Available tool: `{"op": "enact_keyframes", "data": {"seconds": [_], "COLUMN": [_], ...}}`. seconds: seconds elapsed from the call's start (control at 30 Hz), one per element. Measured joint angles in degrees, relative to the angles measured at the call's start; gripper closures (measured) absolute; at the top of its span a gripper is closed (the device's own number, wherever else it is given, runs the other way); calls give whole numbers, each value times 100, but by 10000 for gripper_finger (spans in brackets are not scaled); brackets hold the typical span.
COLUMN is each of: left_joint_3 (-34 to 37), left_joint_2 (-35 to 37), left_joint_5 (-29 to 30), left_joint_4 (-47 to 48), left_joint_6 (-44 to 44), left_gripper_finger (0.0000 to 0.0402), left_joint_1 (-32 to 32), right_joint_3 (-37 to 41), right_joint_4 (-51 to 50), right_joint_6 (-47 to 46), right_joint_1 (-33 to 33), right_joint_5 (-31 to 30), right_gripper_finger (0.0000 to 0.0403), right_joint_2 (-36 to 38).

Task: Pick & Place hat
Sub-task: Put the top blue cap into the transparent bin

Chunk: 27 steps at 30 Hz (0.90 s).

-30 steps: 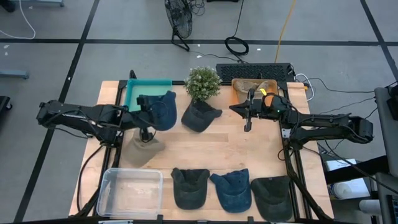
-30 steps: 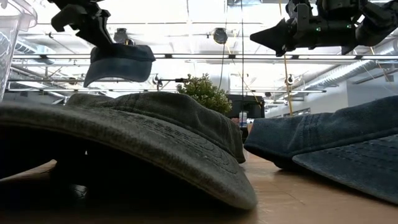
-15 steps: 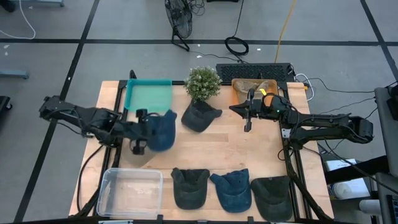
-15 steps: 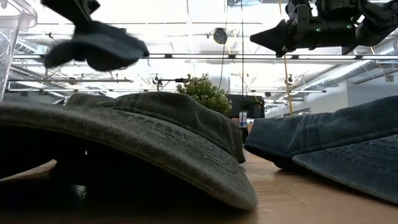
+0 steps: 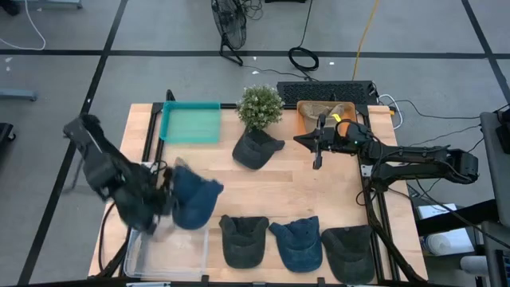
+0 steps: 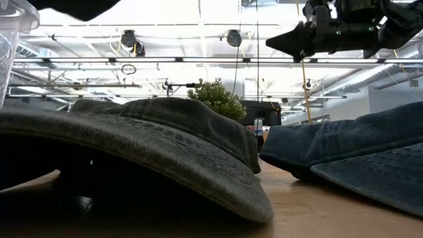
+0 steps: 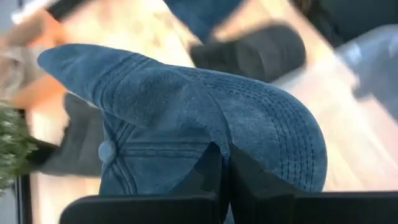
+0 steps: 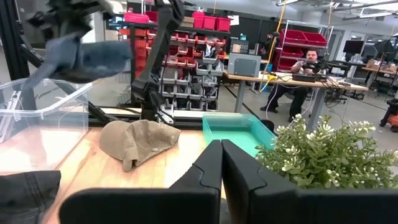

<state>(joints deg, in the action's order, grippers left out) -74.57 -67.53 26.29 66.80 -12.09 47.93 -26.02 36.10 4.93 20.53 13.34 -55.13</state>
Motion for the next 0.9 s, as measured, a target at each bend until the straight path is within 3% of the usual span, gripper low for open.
{"op": "enact_keyframes", "data": {"seconds": [0.17,0.47,0.67,0.8,0.9], "left_joint_3": [-599,-2583,-2609,-2508,-2427], "left_joint_2": [-967,-2282,-2550,-2586,-2641], "left_joint_5": [410,591,1171,1698,1746], "left_joint_4": [817,2314,2318,2320,2324], "left_joint_6": [-1501,-3321,-3893,-4211,-4161], "left_gripper_finger": [392,396,396,396,396], "left_joint_1": [561,1798,2532,2716,2720], "right_joint_3": [0,0,0,0,0], "right_joint_4": [-64,-86,-70,-6,32], "right_joint_6": [-123,-198,-250,-231,-268], "right_joint_1": [0,-1,0,-2,-2], "right_joint_5": [0,0,-7,-309,-460], "right_gripper_finger": [403,403,403,403,403], "right_joint_2": [-1,0,-2,0,-1]}}
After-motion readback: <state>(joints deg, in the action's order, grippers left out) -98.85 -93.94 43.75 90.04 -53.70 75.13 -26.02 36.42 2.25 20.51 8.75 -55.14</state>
